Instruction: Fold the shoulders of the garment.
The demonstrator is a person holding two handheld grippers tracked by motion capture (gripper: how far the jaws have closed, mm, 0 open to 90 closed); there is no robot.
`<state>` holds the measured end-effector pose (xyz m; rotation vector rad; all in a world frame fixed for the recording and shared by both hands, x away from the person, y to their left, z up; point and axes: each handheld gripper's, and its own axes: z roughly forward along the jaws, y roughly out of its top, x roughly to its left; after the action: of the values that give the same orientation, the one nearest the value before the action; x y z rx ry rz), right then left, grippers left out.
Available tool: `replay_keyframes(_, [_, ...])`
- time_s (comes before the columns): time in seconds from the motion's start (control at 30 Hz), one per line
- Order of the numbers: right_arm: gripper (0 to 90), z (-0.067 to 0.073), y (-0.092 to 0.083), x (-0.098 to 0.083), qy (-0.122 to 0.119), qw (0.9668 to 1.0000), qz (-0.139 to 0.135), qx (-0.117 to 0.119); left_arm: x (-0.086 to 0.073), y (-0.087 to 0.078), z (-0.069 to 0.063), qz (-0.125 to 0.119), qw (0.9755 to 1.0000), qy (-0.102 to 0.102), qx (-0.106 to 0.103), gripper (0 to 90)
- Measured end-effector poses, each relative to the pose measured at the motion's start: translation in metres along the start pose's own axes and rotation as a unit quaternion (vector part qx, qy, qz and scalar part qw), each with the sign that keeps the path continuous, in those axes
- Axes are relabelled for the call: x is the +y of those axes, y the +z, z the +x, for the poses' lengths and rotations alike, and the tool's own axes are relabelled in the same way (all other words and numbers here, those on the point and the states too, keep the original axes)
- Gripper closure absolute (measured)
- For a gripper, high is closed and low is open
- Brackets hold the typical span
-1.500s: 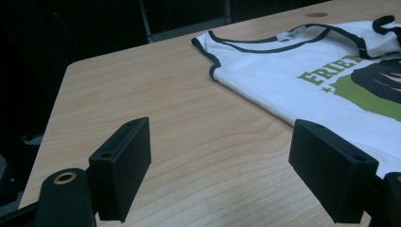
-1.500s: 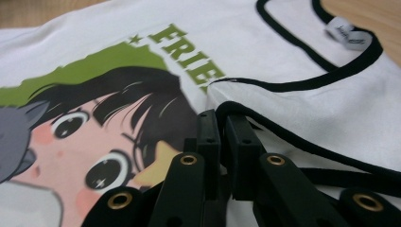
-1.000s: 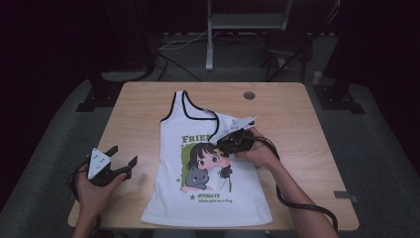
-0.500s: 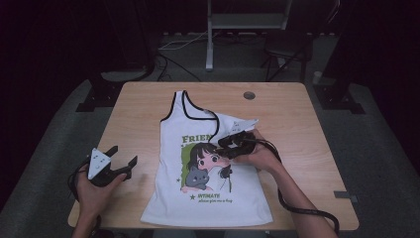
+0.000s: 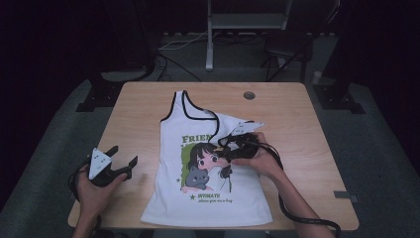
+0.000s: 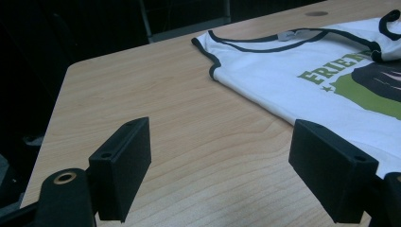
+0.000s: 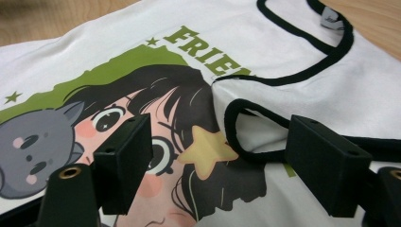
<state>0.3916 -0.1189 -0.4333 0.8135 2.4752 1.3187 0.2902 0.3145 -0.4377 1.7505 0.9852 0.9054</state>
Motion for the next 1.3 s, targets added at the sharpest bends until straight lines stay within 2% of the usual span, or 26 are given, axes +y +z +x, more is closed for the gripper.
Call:
replay_keyframes(0.5, [19.3,0.010,-0.020,0.002,0.014,0.9995,-0.015,-0.023,0.000,0.000,0.000,0.000,1.0000,0.001,0.000,21.4])
replay_keyframes(0.57, [14.8,0.012,-0.023,0.002,0.016,0.9994,-0.017,-0.027,0.000,0.000,-0.001,0.001,1.0000,0.003,0.000,21.4])
replay_keyframes(0.9, [13.8,0.020,-0.041,0.001,0.026,0.9984,-0.031,-0.040,0.000,0.000,0.000,-0.001,1.0000,0.002,0.001,21.4])
replay_keyframes(1.1, [13.6,0.025,-0.055,-0.004,0.031,0.9968,-0.049,-0.055,0.000,0.000,0.000,-0.002,1.0000,0.002,0.001,21.4])
replay_keyframes(1.3, [13.6,0.030,-0.072,-0.010,0.032,0.9958,-0.062,-0.059,0.000,0.000,0.000,-0.001,1.0000,0.002,0.001,21.4])
